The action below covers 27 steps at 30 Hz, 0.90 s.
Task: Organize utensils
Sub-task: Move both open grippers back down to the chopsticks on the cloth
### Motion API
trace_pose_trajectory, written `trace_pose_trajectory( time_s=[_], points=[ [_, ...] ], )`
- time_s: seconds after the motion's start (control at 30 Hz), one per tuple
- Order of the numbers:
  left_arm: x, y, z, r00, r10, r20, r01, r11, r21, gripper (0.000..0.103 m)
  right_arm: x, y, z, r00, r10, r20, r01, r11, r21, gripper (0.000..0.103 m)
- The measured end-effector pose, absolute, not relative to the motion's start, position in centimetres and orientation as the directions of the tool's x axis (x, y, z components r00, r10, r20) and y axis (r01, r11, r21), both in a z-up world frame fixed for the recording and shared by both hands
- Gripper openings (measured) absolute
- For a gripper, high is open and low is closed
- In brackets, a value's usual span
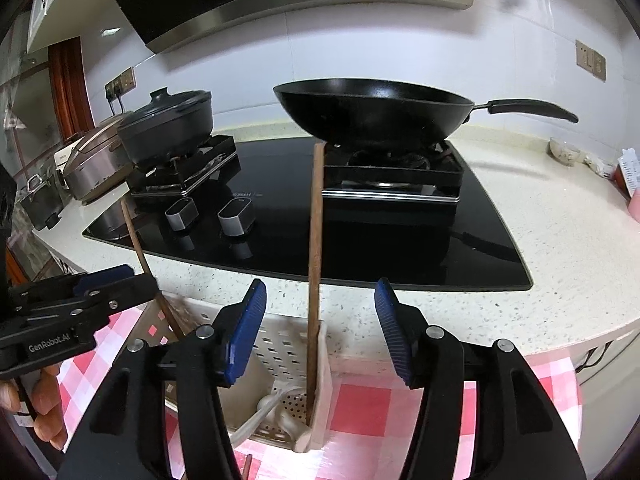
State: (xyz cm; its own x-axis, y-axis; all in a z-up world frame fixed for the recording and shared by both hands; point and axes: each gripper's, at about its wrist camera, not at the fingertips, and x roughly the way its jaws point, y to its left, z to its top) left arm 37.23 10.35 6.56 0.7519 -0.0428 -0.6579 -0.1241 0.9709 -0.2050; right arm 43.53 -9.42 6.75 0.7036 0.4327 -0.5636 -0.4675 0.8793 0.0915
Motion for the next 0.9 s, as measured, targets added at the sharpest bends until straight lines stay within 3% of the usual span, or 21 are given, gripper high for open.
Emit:
trace_pose_trajectory(
  time_s=[0.27,0.33,0.67,0.9],
  points=[
    [31.0,12.1,7.1,0.787,-0.051,-0.614,-0.137,0.957,-0.254,0.060,39.4,-14.8,7.6,0.757,0.384,-0.528,-0.417,0.907,0.061,0.065],
    [28.2,12.5,6.3,0.790,-0.056,-0.610,-0.143,0.951,-0.272,0.061,37.6,-16.3,6.7,0.758,0.366,-0.539,-0.405,0.913,0.051,0.072],
    [17.0,9.8,-2.8,0.693,-0.054,-0.718,-0.167,0.958,-0.233,0.062,26.8,-20.7,-4.1,0.635,0.379,-0.673,-0.361,0.916,0.176,0.076],
    [15.2,6.3,-6.2,0.663,-0.025,-0.748,-0.101,0.987,-0.123,0.033,22.2,-19.0,-7.7,0.576,0.367,-0.730,-0.398,0.907,0.141,0.075]
  ],
)
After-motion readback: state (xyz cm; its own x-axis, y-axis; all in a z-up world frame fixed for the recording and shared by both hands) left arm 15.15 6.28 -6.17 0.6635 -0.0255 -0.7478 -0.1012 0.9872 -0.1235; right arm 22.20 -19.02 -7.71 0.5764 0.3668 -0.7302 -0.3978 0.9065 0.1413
